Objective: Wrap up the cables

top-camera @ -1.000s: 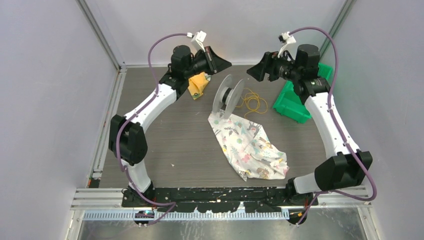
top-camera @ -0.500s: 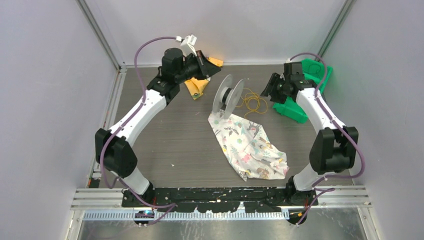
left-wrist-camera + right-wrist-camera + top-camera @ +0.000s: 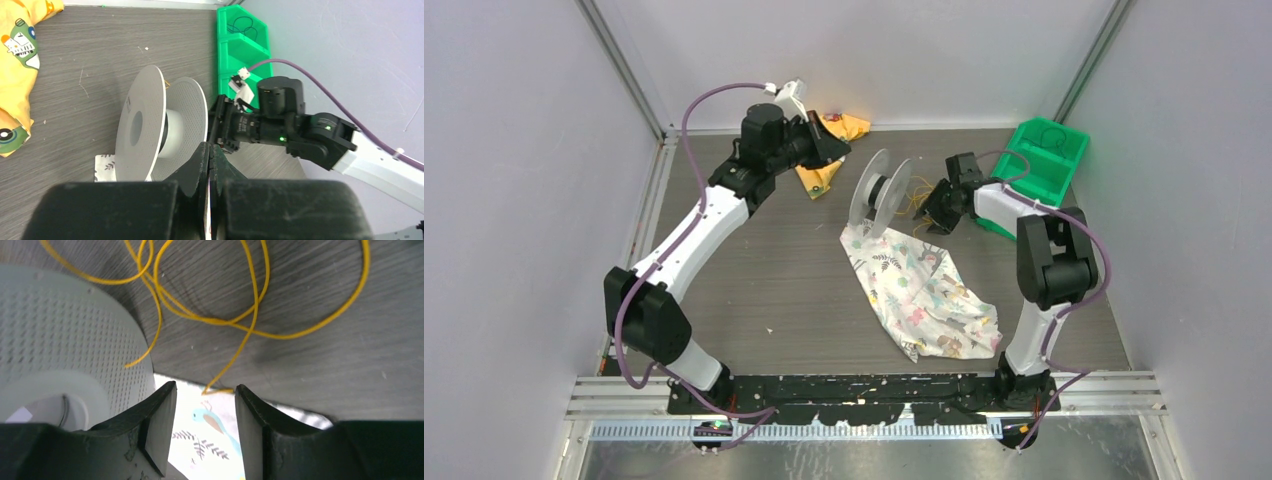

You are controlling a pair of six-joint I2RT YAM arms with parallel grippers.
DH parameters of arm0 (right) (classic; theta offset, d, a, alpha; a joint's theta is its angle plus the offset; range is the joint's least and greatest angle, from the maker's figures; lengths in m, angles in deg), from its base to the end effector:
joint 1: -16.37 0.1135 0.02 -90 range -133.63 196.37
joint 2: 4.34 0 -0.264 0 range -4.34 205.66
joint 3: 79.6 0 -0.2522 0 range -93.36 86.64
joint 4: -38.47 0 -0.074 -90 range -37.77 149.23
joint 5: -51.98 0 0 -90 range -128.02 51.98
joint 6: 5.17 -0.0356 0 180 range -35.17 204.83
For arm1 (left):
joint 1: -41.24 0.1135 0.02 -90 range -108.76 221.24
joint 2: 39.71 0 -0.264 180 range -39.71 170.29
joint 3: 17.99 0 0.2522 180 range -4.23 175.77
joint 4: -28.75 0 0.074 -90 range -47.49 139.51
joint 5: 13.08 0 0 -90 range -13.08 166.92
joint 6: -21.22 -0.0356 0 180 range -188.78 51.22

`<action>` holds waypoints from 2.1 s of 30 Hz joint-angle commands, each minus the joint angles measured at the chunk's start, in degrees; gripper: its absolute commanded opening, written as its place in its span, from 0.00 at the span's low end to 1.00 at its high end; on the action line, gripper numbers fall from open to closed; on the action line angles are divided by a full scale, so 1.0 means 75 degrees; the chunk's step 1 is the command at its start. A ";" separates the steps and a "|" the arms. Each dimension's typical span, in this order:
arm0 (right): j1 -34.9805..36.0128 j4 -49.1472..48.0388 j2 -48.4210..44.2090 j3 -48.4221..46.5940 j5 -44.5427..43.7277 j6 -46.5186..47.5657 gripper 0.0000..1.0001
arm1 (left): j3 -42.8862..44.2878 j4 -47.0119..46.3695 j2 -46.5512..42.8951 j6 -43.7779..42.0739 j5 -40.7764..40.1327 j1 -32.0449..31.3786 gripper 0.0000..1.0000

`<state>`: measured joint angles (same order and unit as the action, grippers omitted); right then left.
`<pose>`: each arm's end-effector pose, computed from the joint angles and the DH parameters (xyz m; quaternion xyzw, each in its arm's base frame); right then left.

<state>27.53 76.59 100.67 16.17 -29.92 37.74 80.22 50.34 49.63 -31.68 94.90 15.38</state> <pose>0.3724 0.0786 0.1855 0.2784 0.9200 0.1896 0.2005 0.3294 -0.1719 0.3926 0.0216 0.7773 -0.4262 0.4622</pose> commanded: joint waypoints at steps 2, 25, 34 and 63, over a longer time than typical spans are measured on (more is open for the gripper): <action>-0.0010 -0.0817 0.0604 -0.0501 -0.0057 -0.0961 0.48 | 0.0123 0.0054 -0.0225 -0.0152 -0.0003 0.0015 0.00; -0.0306 -0.0519 -0.1844 -0.1432 0.0870 -0.0038 0.01 | 0.0198 0.0222 0.0138 -0.0404 0.0072 0.0051 0.01; -0.0265 -0.1933 -0.1276 -0.2200 0.2292 -0.0925 0.01 | 0.0119 0.0282 0.0296 -0.0439 0.0168 0.0051 0.00; 0.1278 -0.7183 -0.0709 -0.0228 0.3315 0.1477 0.01 | -0.1154 -0.0388 0.0225 -0.1116 0.0122 0.0062 0.56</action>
<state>37.12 30.29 95.80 13.85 -8.22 45.65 72.85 50.04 54.94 -38.72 96.89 15.51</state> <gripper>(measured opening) 0.028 0.553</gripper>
